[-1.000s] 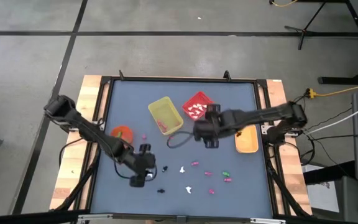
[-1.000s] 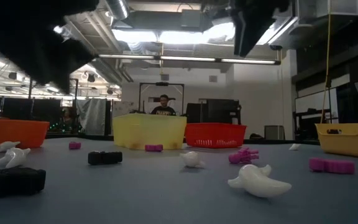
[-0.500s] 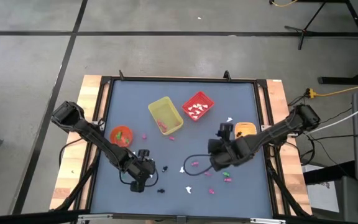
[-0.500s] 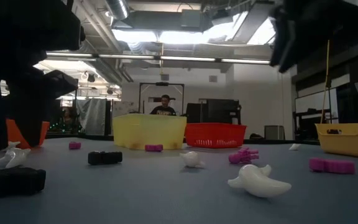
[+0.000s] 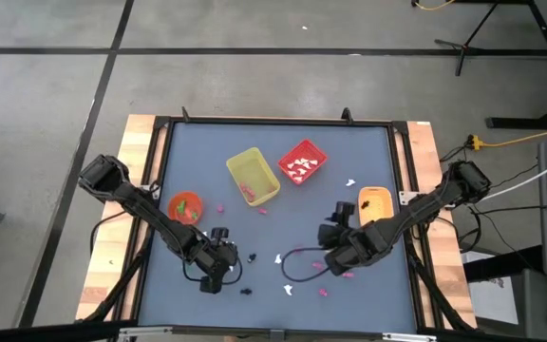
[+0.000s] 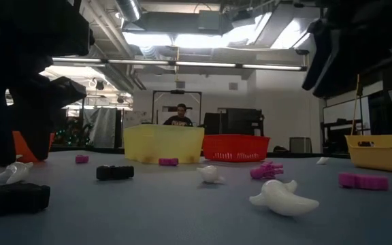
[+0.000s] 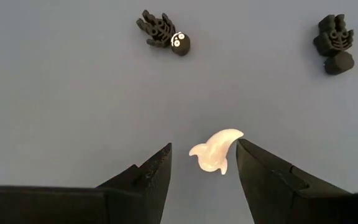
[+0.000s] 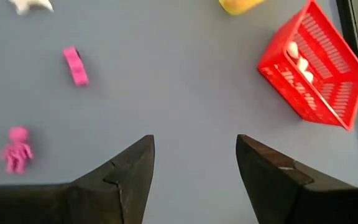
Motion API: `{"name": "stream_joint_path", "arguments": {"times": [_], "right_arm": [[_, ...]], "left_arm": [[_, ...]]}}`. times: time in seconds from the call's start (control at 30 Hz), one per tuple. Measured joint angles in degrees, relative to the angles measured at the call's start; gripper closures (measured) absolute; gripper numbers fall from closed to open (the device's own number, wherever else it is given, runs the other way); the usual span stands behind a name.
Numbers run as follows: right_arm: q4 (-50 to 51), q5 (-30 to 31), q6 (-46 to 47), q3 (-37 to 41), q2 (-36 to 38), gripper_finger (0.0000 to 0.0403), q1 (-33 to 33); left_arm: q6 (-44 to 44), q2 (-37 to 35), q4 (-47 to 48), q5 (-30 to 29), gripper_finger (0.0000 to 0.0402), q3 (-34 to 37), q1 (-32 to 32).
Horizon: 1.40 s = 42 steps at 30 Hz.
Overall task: Sort Halloween decoration
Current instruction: Put the white ghost toy into the red bin
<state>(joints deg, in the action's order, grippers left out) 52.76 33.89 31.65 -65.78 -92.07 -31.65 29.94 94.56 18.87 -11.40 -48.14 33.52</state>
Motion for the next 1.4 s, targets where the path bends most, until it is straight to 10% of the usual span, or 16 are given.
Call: {"name": "stream_joint_path", "arguments": {"times": [1.4], "right_arm": [[-6.5,-2.6,-5.0,0.0,0.0,0.0178,0.1]], "left_arm": [[-0.1,3.3,-0.3,0.6,0.0281,0.0,0.0]]}}
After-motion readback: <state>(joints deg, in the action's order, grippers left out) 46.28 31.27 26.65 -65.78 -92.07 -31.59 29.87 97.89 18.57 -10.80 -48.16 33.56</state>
